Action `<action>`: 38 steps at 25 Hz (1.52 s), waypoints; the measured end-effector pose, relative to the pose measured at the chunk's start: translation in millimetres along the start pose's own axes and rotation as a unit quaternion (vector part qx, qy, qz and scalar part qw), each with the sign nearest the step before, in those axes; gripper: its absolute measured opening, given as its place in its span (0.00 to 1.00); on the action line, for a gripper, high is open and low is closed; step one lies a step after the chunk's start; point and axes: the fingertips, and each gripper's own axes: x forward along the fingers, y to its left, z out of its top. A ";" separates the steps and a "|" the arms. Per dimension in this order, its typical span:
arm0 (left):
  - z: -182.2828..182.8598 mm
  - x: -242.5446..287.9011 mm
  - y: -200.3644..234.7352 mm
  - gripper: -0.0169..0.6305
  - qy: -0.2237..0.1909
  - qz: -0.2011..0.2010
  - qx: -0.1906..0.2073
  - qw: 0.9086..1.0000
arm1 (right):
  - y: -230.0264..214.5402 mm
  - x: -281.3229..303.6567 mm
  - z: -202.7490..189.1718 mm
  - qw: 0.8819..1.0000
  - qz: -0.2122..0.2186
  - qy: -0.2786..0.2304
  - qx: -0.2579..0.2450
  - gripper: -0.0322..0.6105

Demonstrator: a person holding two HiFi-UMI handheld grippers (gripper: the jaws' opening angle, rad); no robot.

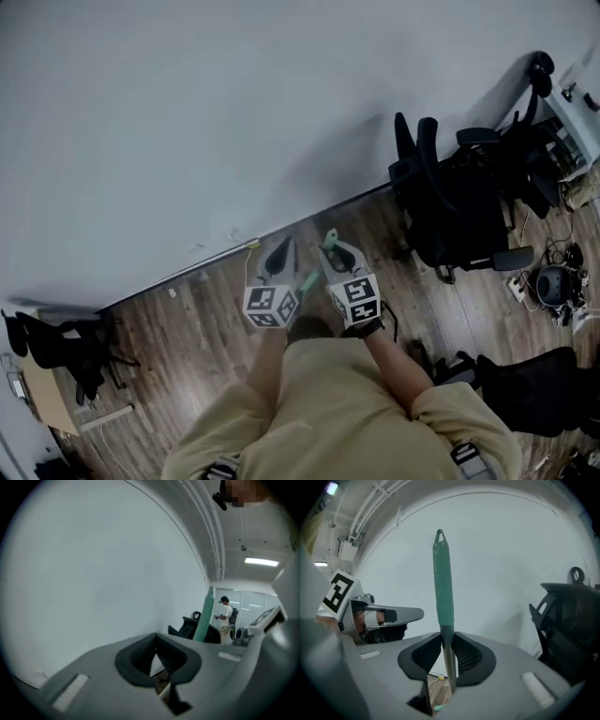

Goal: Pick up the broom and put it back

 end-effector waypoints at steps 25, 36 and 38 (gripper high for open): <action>-182.5 15.0 261.7 0.03 0.127 0.173 -0.134 0.967 | -32.0 261.9 -303.8 0.951 -0.055 0.304 0.021 0.19; -206.5 20.1 330.3 0.03 0.127 0.210 -0.153 0.957 | -40.2 395.1 -307.8 0.959 -0.026 0.279 0.042 0.19; -206.7 18.8 338.5 0.03 0.127 0.214 -0.152 0.956 | -44.2 420.9 -306.0 0.959 -0.019 0.279 0.040 0.19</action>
